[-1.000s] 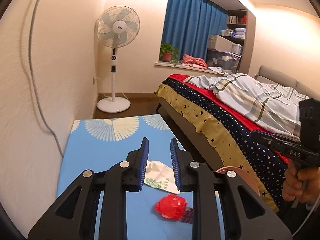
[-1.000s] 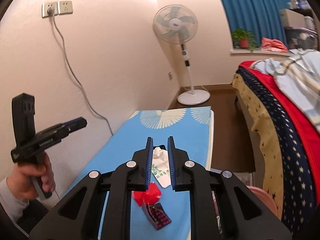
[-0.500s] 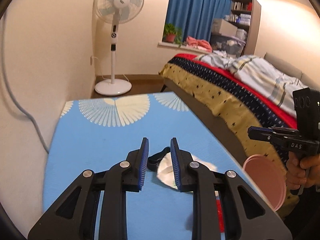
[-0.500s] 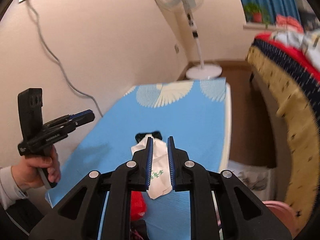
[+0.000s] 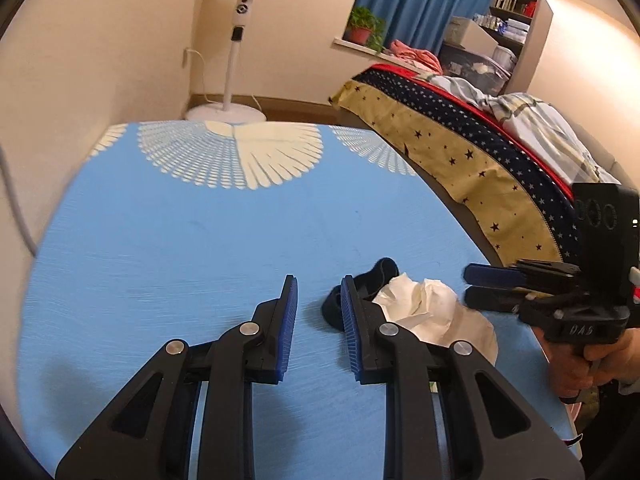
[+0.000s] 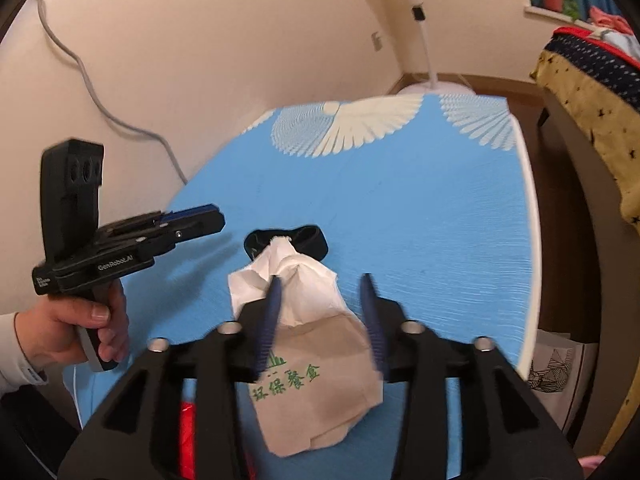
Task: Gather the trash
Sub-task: 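Grasp the white paper bag with the right tool while the left tool grasps the black strap, then lift and carry the paper bag and black strap over the pink bin with both tools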
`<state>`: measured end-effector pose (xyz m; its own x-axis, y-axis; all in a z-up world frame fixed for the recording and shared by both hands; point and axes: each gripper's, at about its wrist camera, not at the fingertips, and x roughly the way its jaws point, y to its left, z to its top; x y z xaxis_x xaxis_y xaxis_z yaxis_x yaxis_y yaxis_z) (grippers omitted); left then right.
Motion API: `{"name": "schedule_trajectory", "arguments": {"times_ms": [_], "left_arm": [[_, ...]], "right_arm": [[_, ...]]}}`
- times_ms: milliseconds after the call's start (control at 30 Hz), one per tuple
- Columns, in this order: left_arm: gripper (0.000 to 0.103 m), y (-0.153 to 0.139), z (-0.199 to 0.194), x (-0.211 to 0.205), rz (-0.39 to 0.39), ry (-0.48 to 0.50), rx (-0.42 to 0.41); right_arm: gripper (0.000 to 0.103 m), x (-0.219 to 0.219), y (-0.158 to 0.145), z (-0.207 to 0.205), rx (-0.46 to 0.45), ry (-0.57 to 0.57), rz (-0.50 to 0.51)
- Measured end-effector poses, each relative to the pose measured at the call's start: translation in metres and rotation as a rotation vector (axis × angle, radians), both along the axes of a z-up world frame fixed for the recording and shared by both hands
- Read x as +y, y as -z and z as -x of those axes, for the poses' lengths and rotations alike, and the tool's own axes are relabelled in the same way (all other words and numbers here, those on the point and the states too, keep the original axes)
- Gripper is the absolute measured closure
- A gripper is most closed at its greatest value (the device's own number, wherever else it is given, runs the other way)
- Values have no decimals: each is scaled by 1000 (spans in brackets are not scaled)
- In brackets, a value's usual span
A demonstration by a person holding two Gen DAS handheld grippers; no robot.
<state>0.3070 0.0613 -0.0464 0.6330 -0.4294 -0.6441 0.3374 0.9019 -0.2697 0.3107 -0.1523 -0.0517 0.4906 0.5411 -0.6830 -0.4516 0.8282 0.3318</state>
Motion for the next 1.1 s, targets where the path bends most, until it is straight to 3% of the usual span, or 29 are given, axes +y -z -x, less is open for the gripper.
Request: {"name": "schedule_trajectory", "arguments": {"times_ms": [367,533,633,700,1100], "left_arm": [[80,24,-19,-11,41,3,83],[82,24,-19,-13,43,11,100],[94,22,-17,-12,55,16,107],[100,20,-15,-13,33,15,104],[101,-14,1,2,3,-54,38]], "right_arm": [[58,14,19,-9,62,-51,19],[68,14,18,-8,55,-64,27],[75,13,15,-5,46,-68,28],[85,14,11,-2,36,-72,28],[95,2,-34,21,-50,-34,9]]}}
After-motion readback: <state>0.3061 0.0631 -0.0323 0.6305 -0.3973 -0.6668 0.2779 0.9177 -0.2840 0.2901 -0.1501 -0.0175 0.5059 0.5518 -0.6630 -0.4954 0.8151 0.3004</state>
